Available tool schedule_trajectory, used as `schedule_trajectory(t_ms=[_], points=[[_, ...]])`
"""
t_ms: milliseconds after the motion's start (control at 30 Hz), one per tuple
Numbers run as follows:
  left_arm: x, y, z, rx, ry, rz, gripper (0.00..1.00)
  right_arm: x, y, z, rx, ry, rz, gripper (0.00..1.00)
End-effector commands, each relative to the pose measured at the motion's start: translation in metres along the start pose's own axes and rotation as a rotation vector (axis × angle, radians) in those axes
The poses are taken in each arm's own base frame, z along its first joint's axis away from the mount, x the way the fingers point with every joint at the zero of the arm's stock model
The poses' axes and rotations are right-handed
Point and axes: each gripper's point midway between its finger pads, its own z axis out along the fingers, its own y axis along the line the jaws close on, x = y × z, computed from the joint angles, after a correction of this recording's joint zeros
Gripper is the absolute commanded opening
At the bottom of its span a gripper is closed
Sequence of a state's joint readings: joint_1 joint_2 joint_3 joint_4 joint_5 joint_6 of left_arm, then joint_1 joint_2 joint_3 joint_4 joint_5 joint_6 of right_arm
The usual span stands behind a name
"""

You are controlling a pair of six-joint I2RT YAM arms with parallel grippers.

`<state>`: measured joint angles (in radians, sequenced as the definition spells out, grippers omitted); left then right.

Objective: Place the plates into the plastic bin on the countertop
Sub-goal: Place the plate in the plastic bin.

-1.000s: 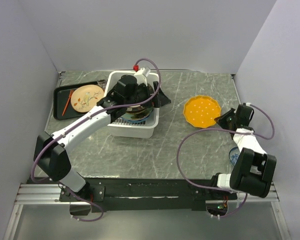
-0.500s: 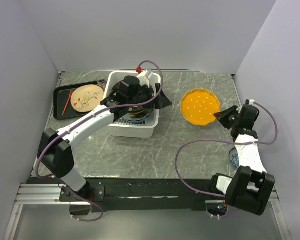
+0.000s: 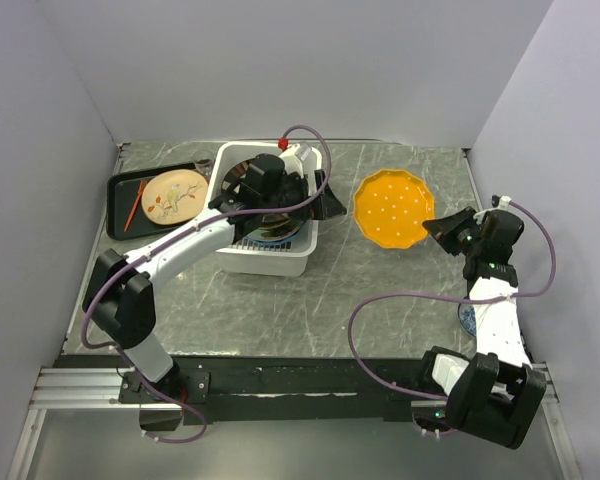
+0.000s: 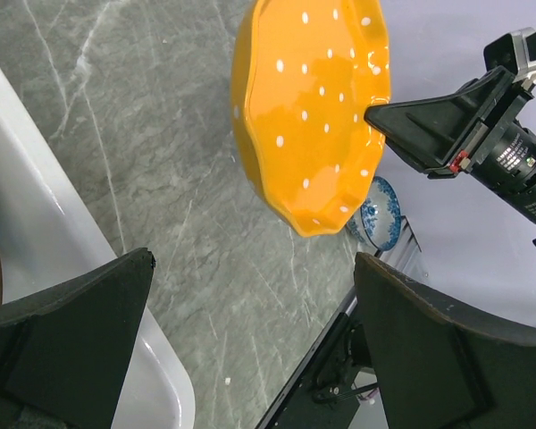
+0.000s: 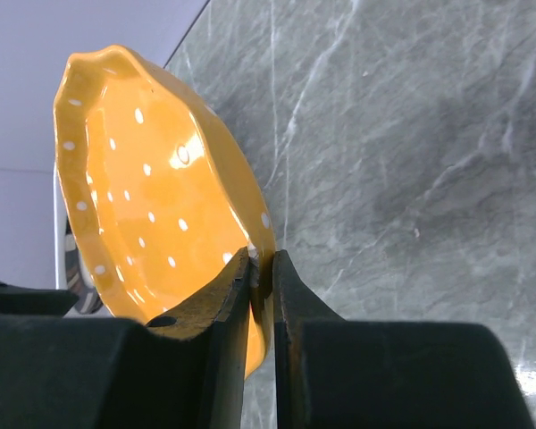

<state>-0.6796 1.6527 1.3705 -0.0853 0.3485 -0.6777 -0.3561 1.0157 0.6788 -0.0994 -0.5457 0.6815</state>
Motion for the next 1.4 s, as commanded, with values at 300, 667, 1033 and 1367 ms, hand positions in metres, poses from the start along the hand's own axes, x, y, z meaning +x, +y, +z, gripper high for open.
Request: schedule_trajectory(t_ms=[300,667,1033,1367], points=[[-0.018,-0.021,0.008,0.086,-0.038,0.005,0.99,-0.027,0.097,-0.033,-0.289,-0.067,-0.095,0.00],[-0.017,-0.023,0.012,0.110,-0.033,-0.005,0.99,-0.016,0.114,-0.035,-0.328,-0.028,-0.122,0.00],[-0.016,-0.029,0.012,0.141,-0.027,-0.011,0.94,-0.003,0.125,-0.030,-0.356,0.018,-0.124,0.00],[-0.012,-0.032,0.013,0.168,-0.006,-0.008,0.74,0.000,0.125,-0.029,-0.356,0.027,-0.117,0.00]])
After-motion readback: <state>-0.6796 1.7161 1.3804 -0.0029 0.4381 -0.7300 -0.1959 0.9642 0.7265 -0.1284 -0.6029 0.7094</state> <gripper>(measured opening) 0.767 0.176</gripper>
